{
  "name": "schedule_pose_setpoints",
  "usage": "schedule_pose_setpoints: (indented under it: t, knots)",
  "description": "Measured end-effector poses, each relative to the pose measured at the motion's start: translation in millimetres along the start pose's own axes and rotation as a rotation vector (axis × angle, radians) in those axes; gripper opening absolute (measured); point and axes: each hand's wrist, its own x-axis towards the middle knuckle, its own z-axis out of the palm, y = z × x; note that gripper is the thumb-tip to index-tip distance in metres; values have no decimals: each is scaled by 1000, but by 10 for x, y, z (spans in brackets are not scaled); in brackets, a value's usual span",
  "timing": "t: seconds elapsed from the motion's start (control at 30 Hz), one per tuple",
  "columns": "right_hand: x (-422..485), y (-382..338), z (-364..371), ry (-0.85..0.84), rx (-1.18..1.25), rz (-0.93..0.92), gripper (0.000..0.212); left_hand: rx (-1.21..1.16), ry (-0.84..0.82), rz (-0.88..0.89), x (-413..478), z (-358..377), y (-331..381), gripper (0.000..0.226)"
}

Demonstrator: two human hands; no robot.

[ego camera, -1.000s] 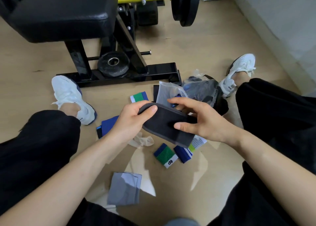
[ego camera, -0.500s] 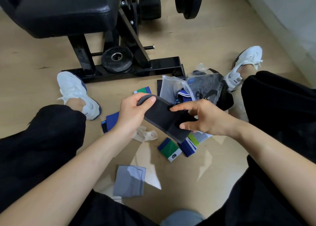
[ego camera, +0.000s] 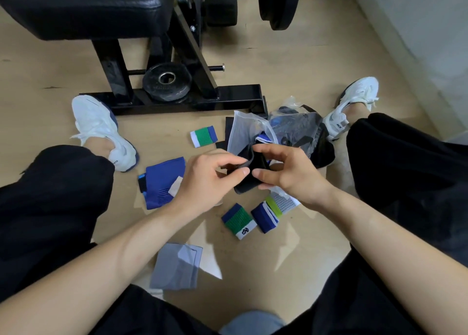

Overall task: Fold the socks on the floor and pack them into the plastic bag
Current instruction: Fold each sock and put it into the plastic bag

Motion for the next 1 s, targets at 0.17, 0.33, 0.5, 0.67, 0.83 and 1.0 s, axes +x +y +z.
schedule_pose_setpoints:
  t: [0.17, 0.33, 0.5, 0.67, 0.83, 1.0]
  knots:
    - [9, -2, 12, 67, 128, 26, 38, 10, -119, 51, -63, 87, -29, 33]
    - [45, 61, -46, 131, -57, -62, 35, 19, -195, 84, -78, 40, 20, 23]
    - [47, 21, -113, 75, -185, -171, 34, -34, 32, 89, 43, -62, -40, 17]
    - [-2, 11, -60, -8, -43, -191, 36, -287, -239, -120, 68, -88, -54, 29]
    - [40, 87, -52, 154, -288, -244, 35, -217, -178, -85, 59, -50, -57, 27]
    - [296, 139, -292, 257, -1139, -483, 45, -130, -117, -104, 76, -44, -272, 30]
